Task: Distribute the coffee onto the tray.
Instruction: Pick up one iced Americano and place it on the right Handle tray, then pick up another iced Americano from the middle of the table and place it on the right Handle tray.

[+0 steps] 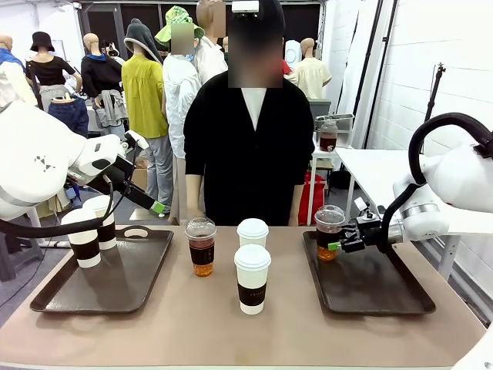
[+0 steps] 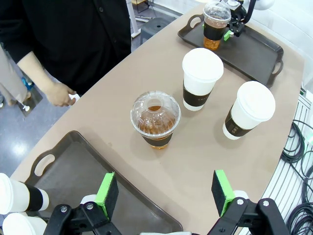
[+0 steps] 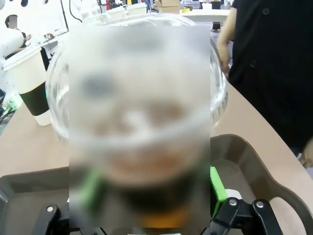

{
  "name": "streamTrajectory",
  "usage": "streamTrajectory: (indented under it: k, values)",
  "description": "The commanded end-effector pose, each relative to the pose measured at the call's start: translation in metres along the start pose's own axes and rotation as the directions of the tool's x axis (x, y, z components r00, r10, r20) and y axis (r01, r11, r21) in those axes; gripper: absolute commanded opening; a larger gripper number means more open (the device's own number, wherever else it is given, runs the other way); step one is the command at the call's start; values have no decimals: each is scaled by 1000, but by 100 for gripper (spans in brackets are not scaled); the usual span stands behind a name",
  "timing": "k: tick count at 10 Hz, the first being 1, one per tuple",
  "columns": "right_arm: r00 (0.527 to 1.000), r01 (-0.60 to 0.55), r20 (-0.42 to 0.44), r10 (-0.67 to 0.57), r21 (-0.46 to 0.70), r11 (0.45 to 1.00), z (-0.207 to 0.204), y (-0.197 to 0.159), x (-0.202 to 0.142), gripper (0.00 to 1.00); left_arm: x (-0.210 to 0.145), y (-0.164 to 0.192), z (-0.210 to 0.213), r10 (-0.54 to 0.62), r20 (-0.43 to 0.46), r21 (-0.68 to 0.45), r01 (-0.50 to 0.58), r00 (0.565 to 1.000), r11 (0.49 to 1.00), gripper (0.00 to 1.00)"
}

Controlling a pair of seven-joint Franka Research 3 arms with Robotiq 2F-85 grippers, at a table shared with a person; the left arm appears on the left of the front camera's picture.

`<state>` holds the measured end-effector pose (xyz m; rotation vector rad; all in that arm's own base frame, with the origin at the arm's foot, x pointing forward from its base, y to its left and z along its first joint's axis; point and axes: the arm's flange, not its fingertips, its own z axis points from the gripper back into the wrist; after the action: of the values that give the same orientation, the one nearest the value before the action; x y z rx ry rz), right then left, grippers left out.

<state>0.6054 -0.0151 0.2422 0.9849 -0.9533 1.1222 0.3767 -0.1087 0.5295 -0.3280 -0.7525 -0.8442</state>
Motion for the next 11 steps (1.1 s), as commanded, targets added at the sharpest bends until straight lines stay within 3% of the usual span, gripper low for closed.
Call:
streamTrajectory:
  k: [1,7,11]
  values:
    - [999,41,17,-40,-32,999,6,12,0,100,-2,2,1,3,5,-16,-3,1000,1000,100]
    - [996,86,47,-80,-132,987,40,48,-19,100,-2,2,1,3,5,-16,-3,1000,1000,100]
    - [995,101,36,-97,-103,990,45,41,-22,100,-2,2,1,3,5,-16,-3,1000,1000,100]
